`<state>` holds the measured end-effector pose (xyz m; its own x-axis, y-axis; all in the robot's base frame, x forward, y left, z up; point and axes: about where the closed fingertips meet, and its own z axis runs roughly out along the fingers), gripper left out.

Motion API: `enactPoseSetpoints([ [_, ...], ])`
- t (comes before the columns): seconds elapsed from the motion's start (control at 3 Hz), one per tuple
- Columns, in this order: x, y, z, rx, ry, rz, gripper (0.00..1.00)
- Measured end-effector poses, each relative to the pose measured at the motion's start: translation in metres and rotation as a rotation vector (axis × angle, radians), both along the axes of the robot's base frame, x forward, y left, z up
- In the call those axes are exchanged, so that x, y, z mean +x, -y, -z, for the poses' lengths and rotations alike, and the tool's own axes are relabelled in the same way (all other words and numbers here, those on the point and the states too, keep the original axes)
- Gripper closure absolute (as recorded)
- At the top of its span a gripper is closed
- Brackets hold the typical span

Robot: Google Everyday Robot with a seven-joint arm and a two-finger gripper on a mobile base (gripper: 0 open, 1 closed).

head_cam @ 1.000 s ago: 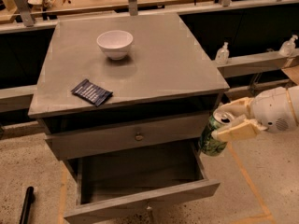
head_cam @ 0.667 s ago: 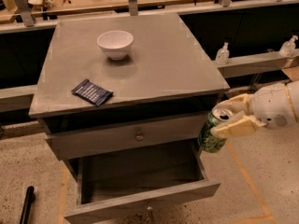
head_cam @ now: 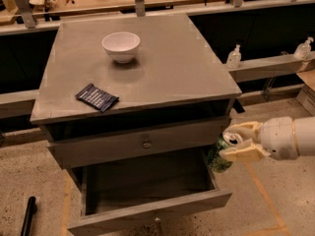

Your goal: Place green can into middle drawer

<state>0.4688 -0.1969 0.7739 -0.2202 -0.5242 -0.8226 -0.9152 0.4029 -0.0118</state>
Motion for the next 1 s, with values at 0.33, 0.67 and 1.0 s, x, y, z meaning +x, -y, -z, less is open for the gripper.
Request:
enactPoseSetpoints([
  [0.33,0.021,0.01,0.045,0.029,0.162,0.052,1.0],
  [0.67,0.041,0.017,0.05,-0.011,0.263,0.077,1.0],
  [1.0,0.041,0.017,0.05,-0.011,0.263,0.077,1.0],
])
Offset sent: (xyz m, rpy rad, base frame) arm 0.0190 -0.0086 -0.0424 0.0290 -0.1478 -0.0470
